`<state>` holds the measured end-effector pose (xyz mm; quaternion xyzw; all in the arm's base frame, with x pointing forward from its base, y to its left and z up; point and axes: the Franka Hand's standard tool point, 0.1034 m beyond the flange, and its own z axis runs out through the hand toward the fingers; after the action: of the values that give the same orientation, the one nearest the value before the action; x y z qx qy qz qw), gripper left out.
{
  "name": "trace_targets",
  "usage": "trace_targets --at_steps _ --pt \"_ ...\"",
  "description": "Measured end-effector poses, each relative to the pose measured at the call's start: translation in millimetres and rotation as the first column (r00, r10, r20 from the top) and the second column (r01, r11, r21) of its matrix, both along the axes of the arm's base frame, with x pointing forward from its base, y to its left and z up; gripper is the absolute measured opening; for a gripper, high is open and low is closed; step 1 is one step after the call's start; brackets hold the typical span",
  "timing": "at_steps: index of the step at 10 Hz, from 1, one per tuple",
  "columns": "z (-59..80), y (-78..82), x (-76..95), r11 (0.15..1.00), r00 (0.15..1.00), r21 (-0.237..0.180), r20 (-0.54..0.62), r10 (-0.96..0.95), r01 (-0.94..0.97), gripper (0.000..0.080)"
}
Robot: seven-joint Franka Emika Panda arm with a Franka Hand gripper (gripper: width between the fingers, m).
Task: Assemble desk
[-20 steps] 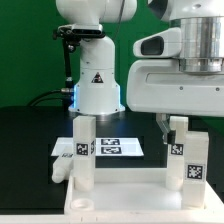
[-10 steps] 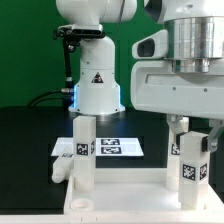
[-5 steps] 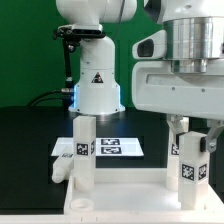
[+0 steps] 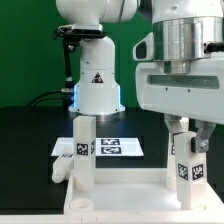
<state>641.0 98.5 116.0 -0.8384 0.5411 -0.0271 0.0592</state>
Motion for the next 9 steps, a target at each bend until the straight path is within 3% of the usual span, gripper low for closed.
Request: trace_targets --at_steps 3,6,9 --pt "0.0 0.0 0.0 1.0 1.0 0.0 0.0 0.0 0.0 0.0285" --pt "-0.4 -1.6 -3.8 0.985 0.986 0.042 0.002 -0.166 0.166 0.0285" --pt "-0.3 -1.7 -3.8 0.987 0.988 0.04 0.003 -0.156 0.156 0.0285"
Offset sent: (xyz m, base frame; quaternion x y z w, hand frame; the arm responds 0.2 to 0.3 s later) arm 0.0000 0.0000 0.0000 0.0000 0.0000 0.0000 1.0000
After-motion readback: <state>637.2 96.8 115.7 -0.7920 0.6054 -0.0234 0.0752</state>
